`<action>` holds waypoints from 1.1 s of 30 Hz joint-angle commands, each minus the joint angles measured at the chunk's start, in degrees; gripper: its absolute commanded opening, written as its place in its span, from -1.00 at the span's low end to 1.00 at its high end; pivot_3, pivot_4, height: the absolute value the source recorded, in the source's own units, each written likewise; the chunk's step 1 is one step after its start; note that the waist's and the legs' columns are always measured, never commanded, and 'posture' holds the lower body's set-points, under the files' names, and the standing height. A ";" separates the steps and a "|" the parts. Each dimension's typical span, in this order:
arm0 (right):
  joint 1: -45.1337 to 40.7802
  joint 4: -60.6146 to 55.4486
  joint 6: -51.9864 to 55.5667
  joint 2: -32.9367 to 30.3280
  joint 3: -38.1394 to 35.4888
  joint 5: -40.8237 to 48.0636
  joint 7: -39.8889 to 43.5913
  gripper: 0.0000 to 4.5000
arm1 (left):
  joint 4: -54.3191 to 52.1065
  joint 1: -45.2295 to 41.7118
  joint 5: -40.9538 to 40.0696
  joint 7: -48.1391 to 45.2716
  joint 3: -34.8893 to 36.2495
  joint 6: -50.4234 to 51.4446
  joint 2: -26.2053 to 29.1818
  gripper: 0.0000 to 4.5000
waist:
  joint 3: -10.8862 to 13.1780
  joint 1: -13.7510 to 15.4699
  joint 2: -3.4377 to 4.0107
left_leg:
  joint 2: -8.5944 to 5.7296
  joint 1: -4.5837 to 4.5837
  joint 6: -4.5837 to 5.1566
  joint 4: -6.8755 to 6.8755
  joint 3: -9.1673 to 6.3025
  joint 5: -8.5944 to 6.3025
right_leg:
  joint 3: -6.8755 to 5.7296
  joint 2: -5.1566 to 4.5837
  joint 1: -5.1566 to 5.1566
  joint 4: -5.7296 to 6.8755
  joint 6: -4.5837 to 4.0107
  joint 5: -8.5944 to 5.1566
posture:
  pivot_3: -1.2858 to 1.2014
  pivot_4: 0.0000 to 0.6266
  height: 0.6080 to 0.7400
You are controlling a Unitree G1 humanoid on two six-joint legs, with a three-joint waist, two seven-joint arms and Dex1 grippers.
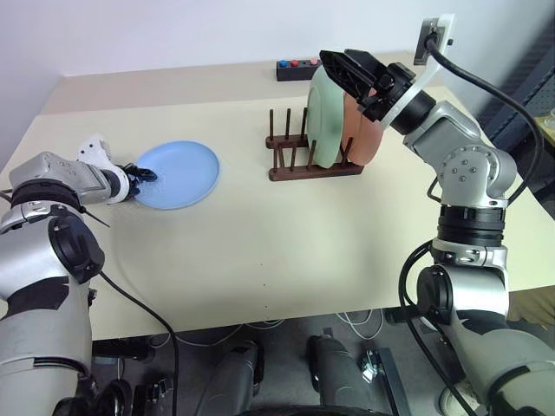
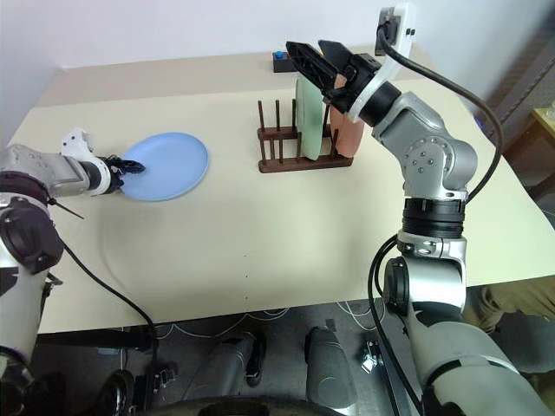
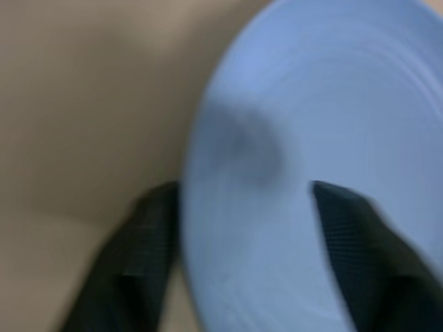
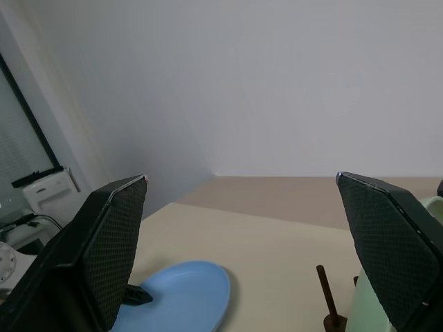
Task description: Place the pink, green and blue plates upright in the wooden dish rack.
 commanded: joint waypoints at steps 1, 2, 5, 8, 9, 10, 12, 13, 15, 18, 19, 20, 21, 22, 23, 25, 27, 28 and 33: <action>-0.75 -2.49 -0.45 -0.88 -0.71 0.40 -0.08 1.00 | -0.37 0.22 -1.49 2.00 2.32 0.41 0.26 -0.54 | 0.00 0.12 0.00 | -0.01 0.00 0.00 0.01 0.00 0.00 | 0.00 -0.02 0.01 0.00 0.00 0.00 | 0.03 -0.52 1.00; -0.72 -2.47 -0.54 -0.87 -0.62 0.30 -0.07 1.00 | -0.42 0.21 -1.53 2.21 2.53 0.49 0.35 -0.74 | 0.00 0.17 -0.01 | -0.02 0.00 0.00 0.01 0.00 0.00 | 0.00 -0.04 0.01 0.00 0.00 0.00 | 0.03 -0.52 1.00; -0.80 -2.59 -0.80 -0.76 -0.43 0.20 0.04 1.00 | -0.63 0.16 -1.73 2.36 3.21 0.89 0.66 -0.98 | -0.03 0.27 -0.03 | -0.04 0.00 0.00 0.02 0.00 0.00 | -0.02 -0.06 0.03 0.00 0.00 0.00 | 0.03 -0.52 1.00; -0.88 -2.71 -0.84 -0.76 -0.17 0.21 0.44 1.00 | -0.86 -0.05 -3.34 3.16 5.17 0.14 1.18 -0.98 | -0.04 0.14 -0.03 | -0.04 0.00 0.00 0.02 0.00 0.00 | -0.02 -0.06 0.02 0.00 0.01 0.01 | 0.03 -0.52 1.00; -0.84 -2.77 -0.87 -0.86 0.01 0.13 0.73 1.00 | -1.02 -0.21 -4.10 3.39 6.14 -0.39 1.55 -0.98 | -0.04 0.12 -0.04 | -0.04 0.00 0.00 0.02 0.00 0.00 | -0.02 -0.06 0.01 0.01 0.01 0.00 | 0.03 -0.52 1.00; -0.74 -2.92 -0.90 -1.00 0.18 0.11 1.16 1.00 | -1.28 -0.52 -5.04 3.36 7.25 -0.93 2.06 -0.98 | -0.04 0.07 -0.04 | -0.04 0.00 0.00 0.01 -0.01 0.00 | -0.02 -0.06 0.01 0.01 0.01 0.01 | 0.03 -0.52 1.00; -0.33 -3.54 -1.35 -1.47 0.81 -0.25 2.37 1.00 | -2.39 -0.83 -6.49 2.22 8.81 -3.35 2.71 -0.98 | -0.03 -0.03 -0.04 | -0.04 0.00 0.00 0.02 -0.01 0.00 | -0.02 -0.06 0.00 0.01 0.01 0.01 | 0.03 -0.52 1.00; -0.06 -4.01 -1.62 -1.74 1.26 -0.46 3.11 1.00 | -3.08 -0.81 -7.69 1.32 10.01 -5.28 2.87 -0.98 | -0.03 -0.04 -0.04 | -0.04 0.00 0.00 0.01 0.00 0.00 | -0.02 -0.06 0.00 0.01 0.01 0.01 | 0.03 -0.52 1.00; 0.90 -5.68 -2.54 -2.61 2.94 -1.34 5.32 1.00 | -5.07 -0.63 -10.17 -4.68 11.51 -6.83 3.10 -0.98 | -0.03 -0.04 -0.04 | -0.03 -0.01 -0.01 0.00 -0.01 0.00 | -0.02 -0.06 -0.01 0.00 0.01 0.00 | 0.03 -0.52 1.00; 2.58 -8.39 -6.02 -3.76 6.93 -4.41 9.43 1.00 | -10.16 1.09 -10.63 -9.30 10.38 -9.82 2.44 -0.98 | -0.03 -0.06 -0.04 | -0.03 -0.02 -0.01 0.00 0.01 0.00 | -0.02 -0.06 -0.01 -0.01 0.01 0.00 | 0.03 -0.52 1.00; 3.14 -9.24 -8.01 -4.16 8.72 -6.16 10.85 1.00 | -12.61 2.09 -10.99 -10.19 10.28 -10.69 1.88 -0.98 | -0.03 -0.10 -0.04 | -0.03 -0.02 -0.01 0.00 0.01 0.00 | -0.02 -0.06 -0.01 -0.02 0.01 0.01 | 0.03 -0.52 1.00; 3.67 -9.89 -10.71 -4.64 10.61 -8.44 12.28 1.00 | -15.77 3.43 -11.07 -11.06 9.81 -12.03 1.07 -0.98 | -0.03 -0.18 -0.04 | -0.03 -0.02 -0.01 -0.01 0.01 0.00 | -0.02 -0.06 -0.02 -0.01 0.01 0.00 | 0.03 -0.52 1.00; 4.26 -10.52 -14.32 -5.29 12.92 -11.45 13.95 1.00 | -19.99 5.00 -11.70 -11.55 9.85 -13.35 -0.12 -0.98 | -0.04 -0.16 -0.03 | -0.01 -0.02 -0.01 0.01 0.02 0.00 | -0.02 -0.04 -0.02 -0.01 0.01 0.01 | 0.03 -0.52 1.00; 4.59 -10.80 -17.55 -5.63 14.75 -13.93 15.37 1.00 | -23.94 6.19 -13.63 -10.16 11.66 -13.72 -1.75 -0.98 | -0.04 -0.13 -0.04 | -0.01 -0.01 -0.03 0.00 0.04 0.01 | -0.01 -0.04 -0.02 0.00 0.01 0.01 | 0.03 -0.52 1.00; 4.77 -10.84 -19.68 -5.79 15.86 -15.46 16.30 1.00 | -26.82 7.07 -15.19 -8.98 13.05 -13.70 -2.95 -0.98 | -0.04 -0.10 -0.04 | 0.00 -0.01 -0.04 0.02 0.02 0.02 | -0.02 -0.04 -0.02 0.01 0.01 0.01 | 0.03 -0.52 1.00; 4.37 -10.42 -24.98 -5.85 17.81 -18.95 17.40 1.00 | -35.36 9.67 -18.07 -6.01 14.91 -13.67 -6.78 -0.98 | -0.05 0.04 -0.09 | 0.00 -0.03 -0.24 0.07 0.03 0.13 | -0.01 -0.04 0.00 -0.01 0.01 0.01 | 0.03 -0.52 1.00; 3.78 -10.62 -31.04 -6.06 20.65 -23.64 18.31 1.00 | -47.14 12.83 -22.29 -1.83 16.69 -13.12 -13.06 -0.98 | -0.05 0.15 -0.10 | -0.01 -0.07 -0.26 0.12 0.01 0.15 | -0.03 -0.06 0.01 -0.01 0.01 0.01 | 0.03 -0.52 1.00; 3.57 -10.54 -34.15 -6.16 21.97 -26.32 18.29 1.00 | -52.13 14.21 -23.91 -0.29 16.85 -12.54 -15.49 -0.98 | -0.07 0.22 -0.13 | -0.01 -0.09 -0.28 0.13 0.02 0.15 | -0.03 -0.08 0.02 -0.06 0.02 0.01 | 0.03 -0.52 1.00; 3.44 -8.42 -48.91 -7.29 28.45 -41.56 15.29 1.00 | -69.79 19.20 -29.18 9.29 16.61 -13.03 -25.59 -0.98 | -0.08 0.05 -0.17 | -0.01 -0.15 -0.32 0.19 0.01 0.18 | -0.04 -0.05 0.00 -0.10 0.05 0.04 | 0.03 -0.52 1.00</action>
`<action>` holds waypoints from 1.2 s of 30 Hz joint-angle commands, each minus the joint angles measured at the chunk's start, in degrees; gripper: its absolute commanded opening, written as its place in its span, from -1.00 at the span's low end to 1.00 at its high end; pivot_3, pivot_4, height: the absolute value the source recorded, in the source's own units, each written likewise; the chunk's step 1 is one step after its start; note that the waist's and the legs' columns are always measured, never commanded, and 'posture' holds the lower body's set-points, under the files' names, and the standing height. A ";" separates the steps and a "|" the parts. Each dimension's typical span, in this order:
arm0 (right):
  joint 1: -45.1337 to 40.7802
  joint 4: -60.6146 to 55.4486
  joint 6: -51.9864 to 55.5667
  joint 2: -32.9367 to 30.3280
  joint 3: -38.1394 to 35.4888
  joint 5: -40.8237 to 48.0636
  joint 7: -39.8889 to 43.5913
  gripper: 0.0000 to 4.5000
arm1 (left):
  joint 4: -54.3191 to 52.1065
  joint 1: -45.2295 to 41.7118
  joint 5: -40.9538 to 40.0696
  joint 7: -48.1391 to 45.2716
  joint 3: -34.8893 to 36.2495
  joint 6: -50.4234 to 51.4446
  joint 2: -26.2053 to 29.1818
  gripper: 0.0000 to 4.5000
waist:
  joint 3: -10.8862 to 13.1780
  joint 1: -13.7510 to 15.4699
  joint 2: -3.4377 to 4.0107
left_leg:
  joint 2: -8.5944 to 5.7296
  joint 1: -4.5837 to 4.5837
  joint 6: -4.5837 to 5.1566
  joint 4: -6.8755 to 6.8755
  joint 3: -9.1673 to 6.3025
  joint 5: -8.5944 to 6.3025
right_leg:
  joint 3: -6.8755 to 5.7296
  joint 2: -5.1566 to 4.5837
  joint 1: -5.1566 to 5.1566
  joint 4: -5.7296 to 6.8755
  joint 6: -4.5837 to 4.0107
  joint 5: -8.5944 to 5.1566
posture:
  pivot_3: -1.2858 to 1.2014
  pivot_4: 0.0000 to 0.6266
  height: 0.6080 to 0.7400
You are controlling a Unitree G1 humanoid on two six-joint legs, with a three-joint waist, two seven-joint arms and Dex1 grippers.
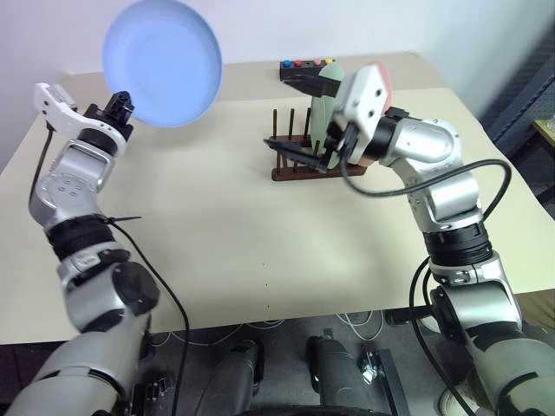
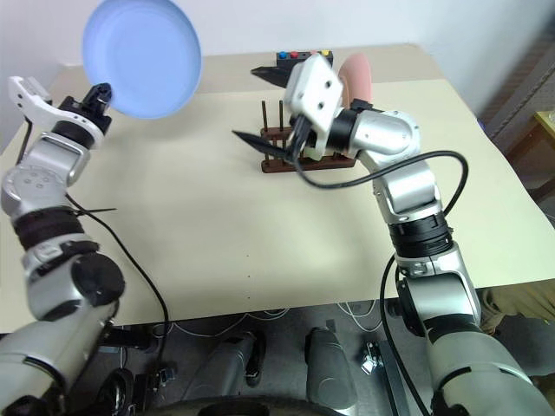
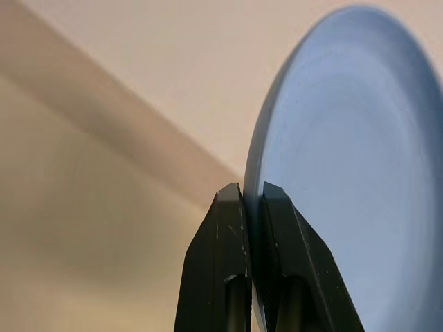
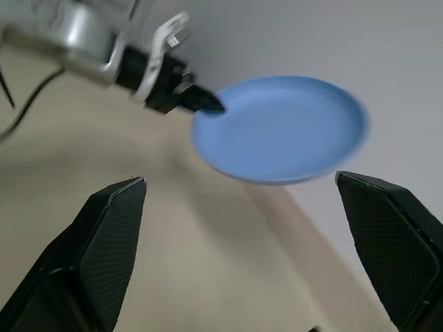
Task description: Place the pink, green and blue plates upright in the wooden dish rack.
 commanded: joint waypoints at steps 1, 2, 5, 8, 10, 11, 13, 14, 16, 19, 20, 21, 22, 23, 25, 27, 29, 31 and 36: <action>-1.94 0.54 -11.97 -1.93 4.03 -13.08 -3.95 1.00 | -15.00 2.27 -5.30 6.98 -0.08 -1.95 -5.79 -0.98 | -0.01 -0.03 0.00 | 0.00 0.01 0.00 0.00 0.02 0.00 | 0.01 0.00 0.00 0.00 0.00 0.00 | 0.03 -0.52 1.00; -2.54 1.59 -14.46 -2.12 5.31 -17.92 -6.87 1.00 | -19.27 3.88 -5.04 8.90 -1.70 -2.55 -8.26 -0.98 | -0.01 -0.03 -0.02 | 0.00 0.01 -0.01 0.01 0.02 0.00 | 0.01 0.00 0.00 0.00 0.00 0.00 | 0.03 -0.52 1.00; -4.04 3.23 -17.13 -0.67 6.99 -27.48 -14.96 1.00 | -28.69 7.63 -4.84 13.48 -5.49 -5.34 -14.95 -0.98 | -0.01 0.09 -0.02 | 0.00 0.03 -0.04 0.00 0.04 0.02 | 0.03 0.02 0.01 0.00 0.00 0.00 | 0.03 -0.52 1.00; -4.27 3.70 -17.43 1.38 8.27 -32.22 -18.95 1.00 | -33.34 9.76 -5.18 15.52 -8.06 -8.43 -18.98 -0.98 | -0.01 0.15 -0.04 | 0.01 0.03 -0.07 0.00 0.03 0.04 | 0.04 0.07 0.02 0.00 -0.02 0.01 | 0.03 -0.52 1.00; -4.43 4.43 -17.67 2.55 9.09 -34.92 -21.03 1.00 | -35.02 10.82 -5.14 17.24 -9.82 -10.27 -21.59 -0.98 | -0.02 0.21 -0.04 | 0.02 0.03 -0.08 0.00 0.03 0.05 | 0.06 0.09 0.03 -0.03 -0.03 0.02 | 0.03 -0.52 1.00; -4.46 4.69 -17.82 2.97 9.35 -35.84 -21.69 1.00 | -35.57 11.24 -5.16 17.83 -10.63 -10.85 -22.46 -0.98 | -0.02 0.25 -0.04 | 0.02 0.03 -0.08 0.00 0.03 0.05 | 0.05 0.10 0.04 -0.05 -0.03 0.02 | 0.03 -0.52 1.00; -4.26 4.87 -17.71 3.86 9.85 -36.56 -22.08 1.00 | -36.63 12.18 -4.92 18.44 -12.37 -11.77 -23.30 -0.98 | -0.02 0.40 -0.04 | 0.01 0.06 -0.07 0.00 0.03 0.05 | 0.06 0.10 0.09 -0.07 -0.03 0.02 | 0.03 -0.52 1.00; -4.23 5.06 -17.48 4.46 10.27 -36.82 -22.19 1.00 | -37.05 12.60 -4.86 18.46 -13.38 -12.14 -23.70 -0.98 | -0.02 0.44 -0.04 | 0.01 0.08 -0.07 0.00 0.04 0.05 | 0.06 0.11 0.10 -0.07 -0.03 0.02 | 0.03 -0.52 1.00; -4.40 5.96 -17.14 5.65 10.99 -37.66 -22.63 1.00 | -37.71 13.47 -4.07 18.77 -15.58 -12.90 -24.33 -0.98 | -0.02 0.49 -0.05 | 0.02 0.09 -0.07 -0.01 0.03 0.05 | 0.06 0.13 0.12 -0.08 -0.04 0.02 | 0.03 -0.52 1.00; -5.29 7.67 -16.86 7.20 11.17 -38.41 -23.46 1.00 | -39.00 14.75 -3.44 19.20 -18.60 -13.21 -24.77 -0.98 | -0.02 0.90 -0.05 | 0.01 0.09 -0.07 0.00 0.03 0.05 | 0.06 0.13 0.13 -0.09 -0.04 0.02 | 0.03 -0.52 1.00; -5.71 8.36 -16.79 7.62 11.17 -38.52 -23.69 1.00 | -39.39 15.06 -3.45 19.33 -19.22 -13.30 -24.73 -0.98 | -0.02 1.04 -0.05 | 0.01 0.09 -0.07 0.00 0.04 0.05 | 0.06 0.14 0.13 -0.10 -0.05 0.02 | 0.03 -0.52 1.00; -6.30 9.31 -16.90 8.12 11.26 -38.68 -23.99 1.00 | -39.58 15.31 -3.39 19.37 -19.73 -13.29 -24.36 -0.98 | -0.02 1.18 -0.05 | 0.01 0.10 -0.07 0.00 0.04 0.05 | 0.07 0.14 0.13 -0.10 -0.05 0.03 | 0.03 -0.52 1.00; -6.71 10.03 -16.94 8.58 11.31 -38.54 -24.05 1.00 | -39.79 15.56 -3.25 19.57 -20.12 -13.29 -24.01 -0.98 | -0.02 1.24 -0.05 | 0.01 0.10 -0.07 0.00 0.04 0.05 | 0.07 0.14 0.13 -0.10 -0.05 0.03 | 0.03 -0.52 1.00; -7.08 10.94 -16.95 9.07 11.44 -38.26 -23.94 0.89 | -39.75 15.63 -3.68 19.90 -20.20 -13.36 -24.03 -1.00 | -0.02 1.23 -0.05 | 0.01 0.10 -0.07 0.00 0.04 0.05 | 0.07 0.15 0.13 -0.10 -0.06 0.03 | 0.03 -0.52 1.00; -7.47 12.50 -16.96 9.50 11.65 -38.20 -23.83 0.61 | -40.07 15.95 -3.91 20.33 -20.77 -13.38 -23.94 -1.00 | -0.02 1.36 -0.05 | 0.02 0.12 -0.07 -0.01 0.05 0.05 | 0.08 0.15 0.13 -0.11 -0.06 0.03 | 0.03 -0.52 1.00; -7.95 14.18 -17.14 9.45 11.55 -38.54 -24.23 0.20 | -40.42 16.24 -4.03 20.45 -21.28 -13.16 -23.71 -1.00 | -0.02 1.46 -0.05 | 0.02 0.12 -0.07 -0.01 0.04 0.05 | 0.08 0.16 0.15 -0.12 -0.06 0.03 | 0.03 -0.52 1.00; -8.55 15.51 -17.44 9.18 11.22 -38.75 -24.81 -0.32 | -40.61 16.46 -4.29 20.54 -21.54 -13.04 -23.58 -1.00 | -0.02 1.58 -0.05 | 0.02 0.12 -0.07 0.00 0.04 0.05 | 0.08 0.16 0.18 -0.15 -0.06 0.03 | 0.03 -0.52 1.00; -9.04 16.26 -17.53 8.97 10.82 -38.86 -25.49 -0.73 | -40.51 16.82 -4.57 20.72 -21.93 -12.88 -23.56 -1.00 | -0.02 1.59 -0.05 | 0.01 0.12 -0.07 0.00 0.04 0.05 | 0.08 0.16 0.20 -0.17 -0.07 0.03 | 0.03 -0.52 1.00; -9.53 16.90 -17.40 8.87 11.03 -39.72 -26.39 -0.99 | -41.11 17.42 -6.77 19.55 -24.11 -10.98 -23.50 -1.00 | -0.04 1.46 -0.08 | 0.03 0.13 -0.07 -0.02 0.03 0.05 | 0.08 0.18 0.18 -0.16 -0.07 0.03 | 0.03 -0.52 1.00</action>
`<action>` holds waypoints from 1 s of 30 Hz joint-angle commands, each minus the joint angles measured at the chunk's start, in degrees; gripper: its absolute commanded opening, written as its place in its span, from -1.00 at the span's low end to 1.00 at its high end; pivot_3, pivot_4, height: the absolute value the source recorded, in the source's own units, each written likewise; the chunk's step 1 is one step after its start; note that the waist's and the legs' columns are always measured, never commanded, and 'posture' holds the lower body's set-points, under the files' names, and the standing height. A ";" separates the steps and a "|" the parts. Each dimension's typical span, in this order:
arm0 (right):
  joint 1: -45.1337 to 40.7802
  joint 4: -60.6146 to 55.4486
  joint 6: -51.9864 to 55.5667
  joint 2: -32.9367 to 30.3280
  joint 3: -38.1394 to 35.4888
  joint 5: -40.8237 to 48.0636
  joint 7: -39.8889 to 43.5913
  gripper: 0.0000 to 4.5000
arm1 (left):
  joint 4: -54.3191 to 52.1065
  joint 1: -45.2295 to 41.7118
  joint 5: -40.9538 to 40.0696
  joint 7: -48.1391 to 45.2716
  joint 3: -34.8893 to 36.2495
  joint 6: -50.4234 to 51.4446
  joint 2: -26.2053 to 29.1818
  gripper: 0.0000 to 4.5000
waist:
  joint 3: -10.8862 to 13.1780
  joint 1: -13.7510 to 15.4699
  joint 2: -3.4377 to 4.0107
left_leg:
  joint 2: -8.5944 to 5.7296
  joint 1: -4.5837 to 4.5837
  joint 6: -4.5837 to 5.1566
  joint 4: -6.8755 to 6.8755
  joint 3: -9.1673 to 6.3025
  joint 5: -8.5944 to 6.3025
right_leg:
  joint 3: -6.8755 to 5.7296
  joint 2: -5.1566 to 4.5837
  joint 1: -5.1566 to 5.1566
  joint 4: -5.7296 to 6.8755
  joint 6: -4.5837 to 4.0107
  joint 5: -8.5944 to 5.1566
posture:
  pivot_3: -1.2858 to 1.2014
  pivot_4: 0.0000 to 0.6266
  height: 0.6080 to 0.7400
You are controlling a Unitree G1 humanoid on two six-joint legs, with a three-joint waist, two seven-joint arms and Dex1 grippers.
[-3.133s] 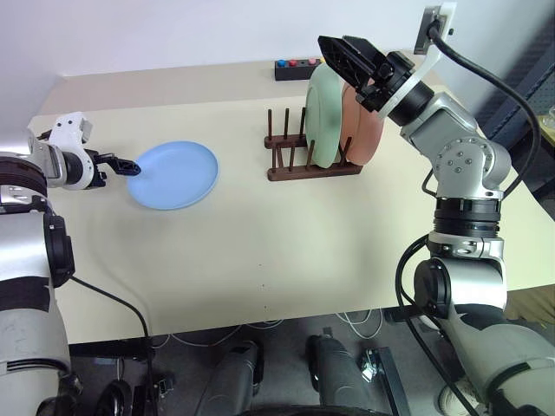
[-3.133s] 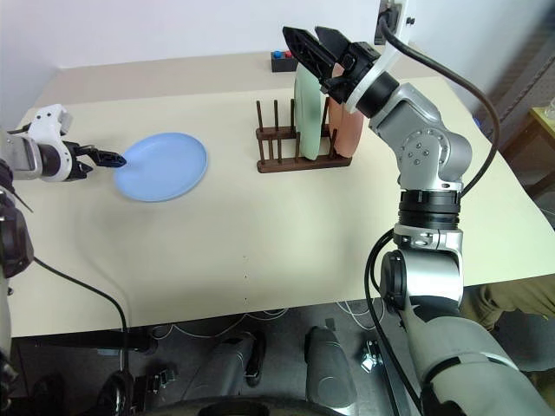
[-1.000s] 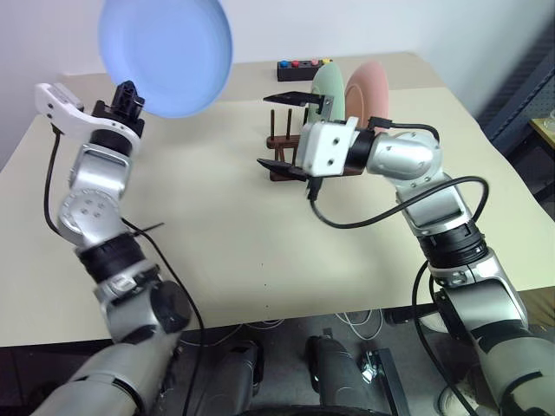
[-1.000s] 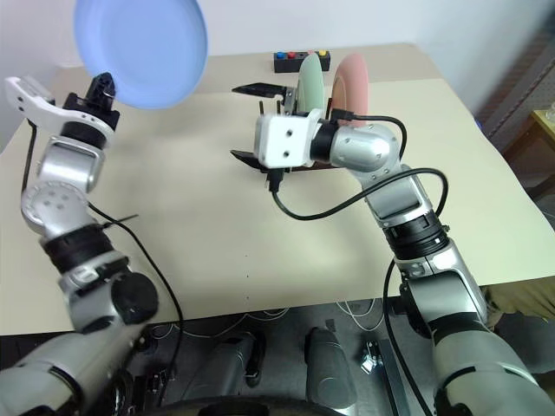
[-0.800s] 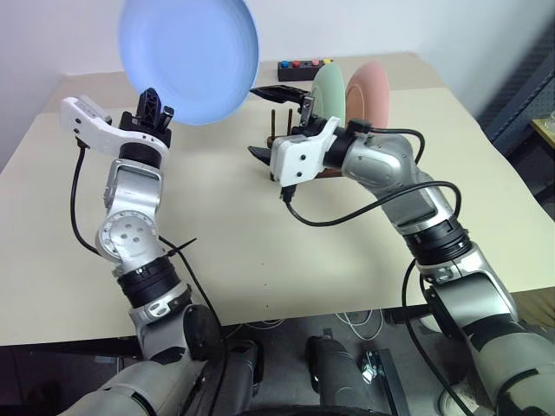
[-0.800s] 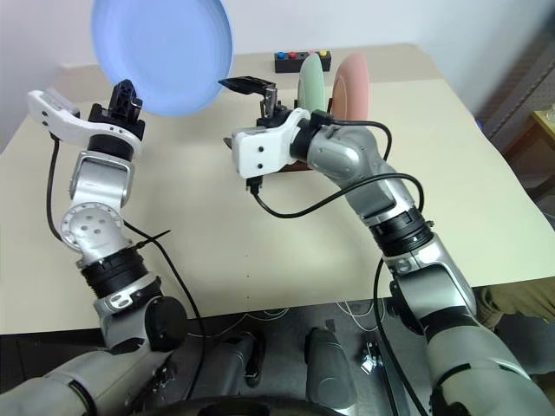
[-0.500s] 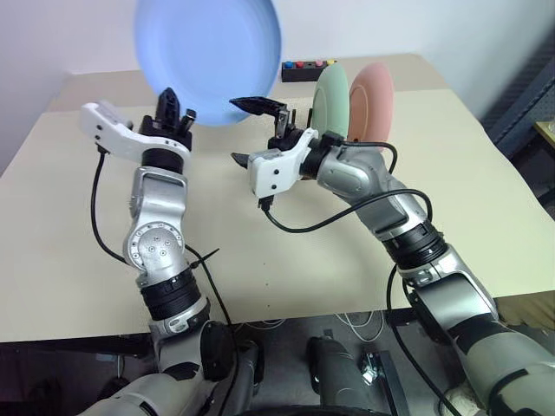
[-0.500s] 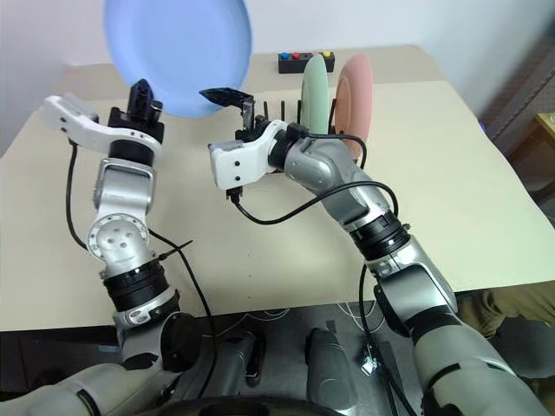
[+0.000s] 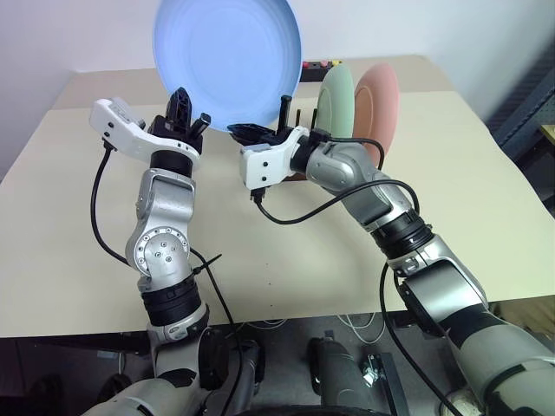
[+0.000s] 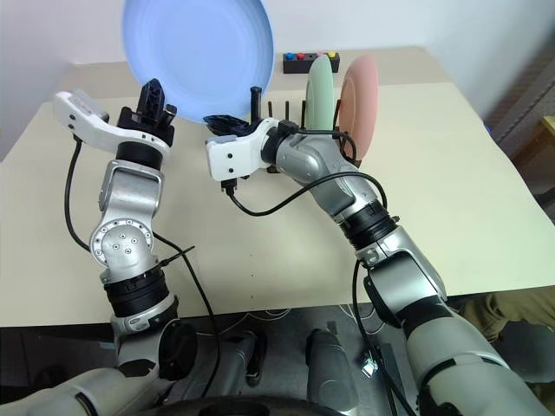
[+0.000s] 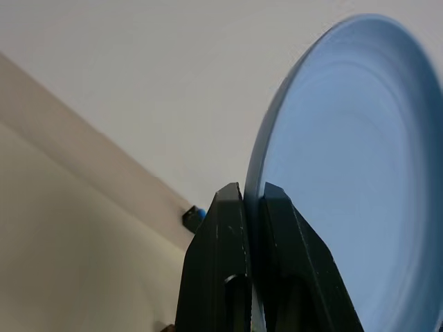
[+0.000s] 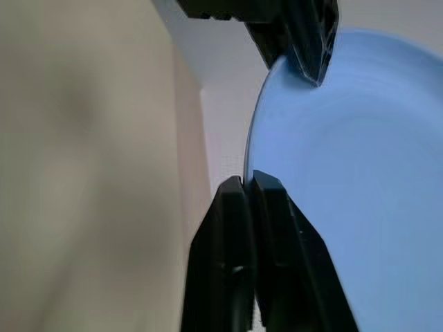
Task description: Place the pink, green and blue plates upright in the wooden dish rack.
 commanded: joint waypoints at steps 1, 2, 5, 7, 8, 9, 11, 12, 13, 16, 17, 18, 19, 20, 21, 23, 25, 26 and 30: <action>-2.51 -0.82 0.25 0.23 -1.61 -0.22 -2.02 -0.99 | -3.48 0.29 -2.99 -1.07 -3.17 1.36 -0.10 -1.00 | 0.00 -0.11 0.00 | 0.00 0.00 0.00 0.00 0.00 0.00 | 0.00 0.00 0.00 0.00 0.00 0.00 | 0.03 -0.52 1.00; -2.50 -0.81 0.31 0.24 -1.63 -0.24 -2.04 -0.99 | -3.36 0.29 -3.51 -1.23 -3.22 1.54 -0.11 -1.00 | 0.00 -0.11 0.00 | 0.00 0.01 0.00 -0.01 0.00 0.00 | 0.00 0.00 0.00 0.00 0.00 0.00 | 0.03 -0.52 1.00; -2.27 -0.99 0.49 0.22 -1.78 -0.24 -1.93 -1.00 | -3.26 0.44 -4.95 -2.14 -3.17 1.87 0.00 -0.68 | 0.00 -0.02 0.00 | 0.00 0.02 0.00 0.00 0.00 0.00 | 0.00 0.00 0.01 0.00 0.00 0.00 | 0.03 -0.52 1.00; -2.20 -1.07 0.53 0.15 -1.79 -0.27 -1.98 -1.00 | -3.51 0.55 -5.83 -2.55 -3.11 1.95 0.41 -0.35 | 0.00 0.10 -0.01 | -0.01 0.02 0.00 0.00 0.00 0.00 | 0.00 0.00 0.03 -0.01 0.00 0.00 | 0.03 -0.52 1.00; -2.28 -0.99 0.54 0.05 -1.83 -0.30 -2.11 -1.00 | -3.66 0.55 -6.15 -2.54 -3.03 2.06 0.89 -0.14 | 0.00 0.08 -0.01 | 0.00 0.02 0.00 0.01 0.00 0.00 | 0.00 0.00 0.04 -0.02 0.00 0.00 | 0.03 -0.52 1.00; -2.38 -0.91 0.56 -0.01 -1.89 -0.30 -2.26 -1.00 | -3.76 0.58 -6.52 -2.48 -2.94 2.17 1.36 0.10 | 0.00 0.05 -0.01 | -0.01 0.02 0.00 0.01 0.00 0.00 | 0.00 0.00 0.04 -0.02 0.00 0.00 | 0.03 -0.52 1.00; -2.71 -0.71 0.60 -0.09 -2.14 -0.22 -2.60 -1.00 | -4.34 1.14 -7.58 -3.09 -2.91 3.23 3.12 0.53 | 0.00 -0.17 -0.01 | 0.00 0.03 0.00 -0.01 0.00 0.00 | 0.00 0.00 0.03 -0.01 0.00 0.00 | 0.03 -0.52 1.00; -2.86 -0.61 0.67 -0.08 -2.32 -0.11 -2.83 -1.00 | -4.52 1.75 -7.77 -3.51 -3.21 4.41 4.58 0.78 | 0.00 -0.31 -0.01 | 0.00 0.05 0.00 -0.03 0.00 0.00 | 0.00 0.00 0.03 0.00 0.00 0.00 | 0.03 -0.52 1.00; -3.03 -0.46 0.78 -0.03 -2.62 0.17 -3.08 -1.00 | -4.49 2.77 -6.49 -4.61 -3.88 5.30 6.82 0.78 | 0.00 -0.36 0.00 | 0.01 0.07 -0.01 -0.06 0.01 0.00 | 0.01 0.00 0.02 0.01 -0.01 0.00 | 0.03 -0.52 1.00; -3.74 0.37 1.29 -0.10 -4.05 1.48 -3.97 -1.00 | -4.22 7.47 -9.73 -12.75 -2.15 7.03 13.65 0.78 | -0.01 -0.47 0.01 | 0.02 0.14 -0.02 -0.14 0.02 0.01 | 0.04 0.02 0.02 0.02 -0.02 -0.01 | 0.03 -0.52 1.00; -3.92 0.53 1.37 -0.23 -4.45 1.74 -4.29 -1.00 | -3.90 8.23 -10.64 -13.57 -1.25 7.31 15.23 0.78 | -0.01 -0.40 0.01 | 0.03 0.15 -0.02 -0.14 0.02 0.01 | 0.04 0.02 0.02 0.02 -0.02 -0.01 | 0.03 -0.52 1.00; -4.05 0.56 1.76 0.04 -5.65 2.95 -4.79 -1.00 | -3.56 9.01 -10.44 -14.39 -0.30 7.23 17.26 0.78 | 0.00 -0.32 0.01 | 0.03 0.15 -0.02 -0.13 0.01 0.01 | 0.04 0.02 0.03 0.01 -0.02 -0.01 | 0.03 -0.52 1.00; -4.19 0.56 2.22 0.50 -6.97 4.89 -4.61 -1.00 | -3.22 9.64 -10.78 -15.32 0.51 7.55 19.09 0.78 | 0.00 -0.28 0.00 | 0.03 0.15 -0.02 -0.12 0.01 0.01 | 0.04 0.02 0.03 0.01 -0.02 -0.01 | 0.03 -0.52 1.00; -4.43 0.52 2.73 1.07 -8.13 6.63 -4.58 -1.00 | -2.90 10.23 -10.76 -16.73 0.98 7.74 21.04 0.78 | 0.00 -0.26 0.00 | 0.03 0.15 -0.02 -0.12 0.00 0.01 | 0.04 0.02 0.03 0.01 -0.02 -0.01 | 0.03 -0.52 1.00; -4.84 0.28 2.32 1.80 -9.34 9.19 -4.23 -1.00 | -2.70 10.76 -11.06 -18.58 1.78 7.61 22.96 0.78 | 0.00 -0.23 0.00 | 0.03 0.15 -0.02 -0.13 0.00 0.01 | 0.04 0.02 0.03 0.01 -0.03 -0.01 | 0.03 -0.52 1.00; -5.44 -1.33 3.32 4.58 -12.58 17.94 -1.23 -1.00 | -2.27 11.78 -10.37 -22.85 2.49 7.24 27.16 0.78 | 0.00 -0.25 0.00 | 0.03 0.14 -0.02 -0.14 0.00 0.01 | 0.04 0.02 0.05 -0.01 -0.03 -0.01 | 0.03 -0.52 1.00; -6.51 -3.39 7.78 8.18 -17.50 28.86 1.51 -1.00 | -1.65 13.11 -5.87 -28.02 1.38 4.90 31.85 0.78 | 0.00 -0.43 0.02 | 0.03 0.16 -0.02 -0.17 -0.01 0.01 | 0.05 0.02 0.05 -0.01 -0.03 -0.01 | 0.03 -0.52 1.00; -7.19 -4.22 10.52 9.55 -19.86 33.84 2.69 -1.00 | -1.31 13.82 -4.05 -30.48 0.52 4.54 34.22 0.78 | 0.01 -0.54 0.03 | 0.05 0.16 -0.03 -0.19 -0.01 0.01 | 0.05 0.03 0.04 -0.01 -0.04 -0.01 | 0.03 -0.52 1.00; -9.04 -7.89 25.86 12.57 -29.14 54.57 6.70 -1.00 | 0.63 17.14 3.41 -40.67 -3.34 1.66 42.74 0.78 | 0.02 -0.28 0.08 | 0.07 0.19 -0.01 -0.27 -0.04 -0.01 | 0.04 0.04 0.03 0.00 -0.06 0.00 | 0.03 -0.52 1.00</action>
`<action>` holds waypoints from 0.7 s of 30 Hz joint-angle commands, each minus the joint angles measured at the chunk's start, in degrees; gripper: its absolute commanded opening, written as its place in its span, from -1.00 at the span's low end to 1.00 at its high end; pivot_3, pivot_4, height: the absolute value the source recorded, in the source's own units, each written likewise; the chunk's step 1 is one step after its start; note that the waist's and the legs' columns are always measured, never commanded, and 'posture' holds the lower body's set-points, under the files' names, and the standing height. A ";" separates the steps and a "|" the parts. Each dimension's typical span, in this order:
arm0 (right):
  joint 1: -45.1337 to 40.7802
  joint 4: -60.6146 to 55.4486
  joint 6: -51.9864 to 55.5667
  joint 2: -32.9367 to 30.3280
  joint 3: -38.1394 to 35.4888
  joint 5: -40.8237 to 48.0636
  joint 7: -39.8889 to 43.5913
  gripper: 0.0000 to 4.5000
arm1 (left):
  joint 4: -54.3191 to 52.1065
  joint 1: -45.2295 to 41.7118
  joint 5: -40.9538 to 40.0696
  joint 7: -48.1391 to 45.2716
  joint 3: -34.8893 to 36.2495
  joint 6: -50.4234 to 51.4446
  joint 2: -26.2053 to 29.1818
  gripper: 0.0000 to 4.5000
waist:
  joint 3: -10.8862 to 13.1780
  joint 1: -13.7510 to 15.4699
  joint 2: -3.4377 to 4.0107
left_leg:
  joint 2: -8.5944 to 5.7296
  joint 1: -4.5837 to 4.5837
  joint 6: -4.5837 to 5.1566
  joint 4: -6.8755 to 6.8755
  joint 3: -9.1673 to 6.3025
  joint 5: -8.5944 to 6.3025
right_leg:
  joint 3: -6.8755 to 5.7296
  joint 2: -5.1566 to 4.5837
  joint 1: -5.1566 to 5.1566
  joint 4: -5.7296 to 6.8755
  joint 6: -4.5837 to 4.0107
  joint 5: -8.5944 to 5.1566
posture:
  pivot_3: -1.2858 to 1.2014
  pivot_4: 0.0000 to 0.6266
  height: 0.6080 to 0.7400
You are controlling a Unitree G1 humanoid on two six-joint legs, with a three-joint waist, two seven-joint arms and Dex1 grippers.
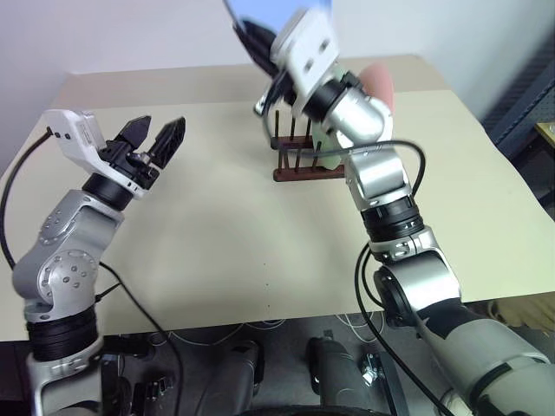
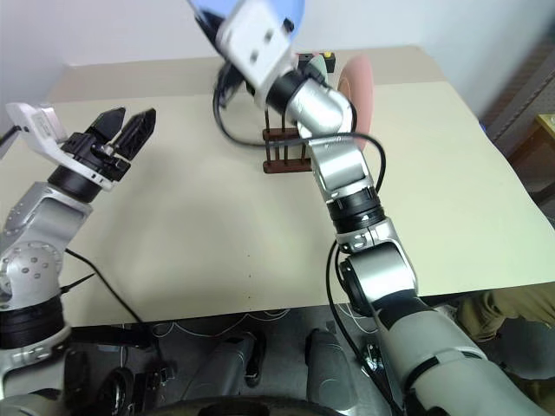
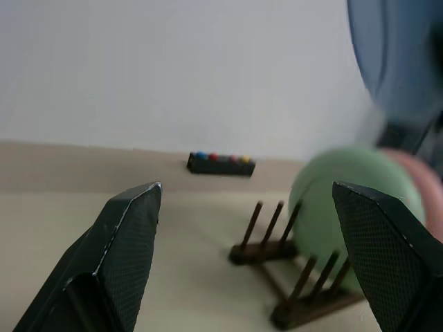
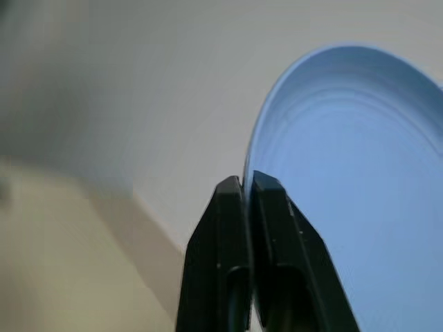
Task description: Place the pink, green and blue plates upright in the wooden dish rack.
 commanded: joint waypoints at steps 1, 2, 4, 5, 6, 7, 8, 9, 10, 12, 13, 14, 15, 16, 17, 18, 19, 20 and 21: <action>-2.79 -4.35 13.13 0.60 -9.06 17.92 1.98 -1.00 | 2.21 1.93 6.50 -7.51 -1.91 -3.81 4.80 0.78 | 0.00 0.30 0.01 | 0.00 0.01 0.05 -0.02 -0.01 -0.04 | 0.00 0.00 0.01 -0.03 0.00 0.00 | 0.03 -0.52 1.00; -3.10 -4.33 16.35 0.52 -10.96 21.42 1.71 -1.00 | 3.32 2.42 8.46 -8.51 -2.25 -5.08 5.69 0.78 | 0.00 0.38 0.01 | -0.01 0.02 0.14 -0.03 -0.03 -0.10 | -0.01 -0.01 0.02 -0.04 -0.01 0.00 | 0.03 -0.52 1.00; -3.49 -2.70 27.84 -1.37 -14.77 29.84 1.63 -1.00 | 5.79 2.82 8.60 -11.77 -1.46 -5.06 7.38 0.78 | 0.01 0.37 0.02 | -0.01 0.06 0.26 -0.07 -0.03 -0.17 | -0.02 -0.01 0.04 -0.06 -0.03 0.01 | 0.03 -0.52 1.00; -3.03 -2.22 33.16 -2.86 -15.55 32.73 2.56 -1.00 | 6.53 2.57 7.31 -13.35 -0.62 -4.03 7.97 0.78 | 0.01 0.36 0.02 | -0.01 0.06 0.31 -0.09 -0.03 -0.20 | -0.02 -0.01 0.03 -0.05 -0.03 0.01 | 0.03 -0.52 1.00; -2.70 -1.76 37.79 -3.90 -16.71 35.68 2.61 -1.00 | 7.13 2.06 6.73 -14.27 -0.17 -3.33 8.42 0.78 | 0.02 0.34 0.03 | -0.01 0.06 0.31 -0.10 -0.05 -0.20 | -0.02 -0.02 0.00 -0.03 -0.04 0.01 | 0.03 -0.52 1.00; -2.34 -1.50 41.53 -4.68 -17.57 38.04 2.36 -1.00 | 7.44 1.70 7.05 -14.89 -0.19 -3.34 8.87 0.78 | 0.02 0.26 0.04 | -0.01 0.05 0.32 -0.10 -0.04 -0.20 | -0.01 -0.03 -0.02 -0.04 -0.04 0.01 | 0.03 -0.52 1.00; -1.49 -1.74 43.56 -5.58 -17.20 38.27 2.43 -1.00 | 7.74 1.60 6.81 -15.98 -0.30 -2.73 9.43 0.89 | 0.02 0.23 0.04 | -0.01 0.05 0.32 -0.15 -0.04 -0.20 | -0.01 -0.04 -0.03 -0.04 -0.04 0.01 | 0.03 -0.52 1.00; -0.80 -1.73 45.04 -5.99 -17.20 38.62 2.18 -1.00 | 8.11 1.70 8.04 -16.74 -0.85 -3.29 10.12 0.89 | 0.02 0.18 0.05 | 0.00 0.05 0.32 -0.22 -0.04 -0.20 | -0.01 -0.04 -0.06 -0.04 -0.05 0.01 | 0.03 -0.52 1.00; -0.10 -1.31 46.78 -5.86 -18.10 39.90 1.44 -1.00 | 8.56 1.70 9.32 -17.14 -1.22 -4.22 10.45 0.89 | 0.02 0.00 0.05 | 0.00 0.05 0.31 -0.26 -0.03 -0.19 | -0.01 -0.05 -0.09 -0.04 -0.05 0.01 | 0.03 -0.52 1.00; 1.37 -0.36 48.33 -5.80 -18.92 40.37 0.53 -1.00 | 8.59 1.37 7.75 -18.38 -0.40 -3.00 10.61 0.89 | 0.04 -0.27 0.09 | 0.03 0.06 0.30 -0.34 0.03 -0.18 | 0.01 -0.05 -0.14 -0.02 -0.05 0.01 | 0.03 -0.52 1.00; 1.98 0.19 48.45 -5.77 -19.20 40.27 0.33 -1.00 | 8.22 1.26 6.74 -19.22 0.18 -2.47 10.69 0.89 | 0.04 -0.35 0.08 | 0.04 0.06 0.29 -0.35 0.03 -0.18 | 0.01 -0.05 -0.16 -0.02 -0.05 0.01 | 0.03 -0.52 1.00; 2.26 1.27 48.78 -5.58 -20.15 40.67 -0.64 -1.00 | 7.29 1.40 4.66 -20.55 1.08 -1.16 10.99 0.89 | 0.04 -0.39 0.08 | 0.05 0.05 0.28 -0.35 0.03 -0.18 | 0.01 -0.05 -0.15 -0.02 -0.05 0.01 | 0.03 -0.52 1.00; 2.29 2.25 49.13 -5.43 -21.06 41.09 -1.66 -1.00 | 6.68 1.40 3.08 -21.28 1.85 -0.12 11.20 0.89 | 0.04 -0.48 0.08 | 0.04 0.05 0.29 -0.34 0.04 -0.18 | 0.01 -0.06 -0.15 -0.02 -0.05 0.01 | 0.03 -0.52 1.00; 2.04 3.09 49.77 -5.01 -22.41 42.46 -2.64 -1.00 | 6.17 1.40 2.62 -21.91 2.42 -0.14 11.43 0.89 | 0.04 -0.62 0.08 | 0.04 0.04 0.29 -0.34 0.04 -0.18 | 0.01 -0.06 -0.15 -0.03 -0.05 0.01 | 0.03 -0.52 1.00; 1.64 3.92 50.37 -4.57 -23.81 43.98 -3.60 -1.00 | 5.71 1.52 2.31 -22.47 2.94 -0.18 11.64 0.89 | 0.04 -0.79 0.08 | 0.05 0.04 0.29 -0.34 0.04 -0.18 | 0.01 -0.06 -0.15 -0.03 -0.05 0.01 | 0.03 -0.52 1.00; 1.28 4.55 50.49 -4.46 -24.58 44.59 -4.14 -1.00 | 5.35 1.86 1.17 -23.62 3.48 0.56 11.99 0.89 | 0.04 -0.82 0.08 | 0.05 0.04 0.29 -0.34 0.02 -0.18 | 0.00 -0.06 -0.14 -0.03 -0.05 0.01 | 0.03 -0.52 1.00; 1.03 4.97 50.62 -4.45 -25.00 44.92 -4.43 -1.00 | 4.99 2.31 0.98 -24.41 3.84 0.43 12.27 0.89 | 0.04 -0.91 0.09 | 0.05 0.04 0.29 -0.34 0.01 -0.18 | 0.00 -0.06 -0.15 -0.03 -0.05 0.01 | 0.03 -0.52 1.00; 0.56 5.82 50.80 -4.13 -26.09 45.93 -5.43 -1.00 | 4.60 2.72 0.85 -24.79 4.18 0.23 12.31 0.89 | 0.04 -1.04 0.09 | 0.05 0.04 0.29 -0.34 0.02 -0.18 | 0.00 -0.06 -0.14 -0.03 -0.05 0.01 | 0.03 -0.52 1.00; 0.14 6.71 50.81 -3.92 -26.99 46.65 -6.34 -1.00 | 4.32 3.02 0.16 -25.00 4.55 0.81 12.24 0.89 | 0.04 -1.13 0.09 | 0.05 0.04 0.29 -0.34 0.02 -0.18 | 0.00 -0.06 -0.14 -0.03 -0.05 0.01 | 0.03 -0.52 1.00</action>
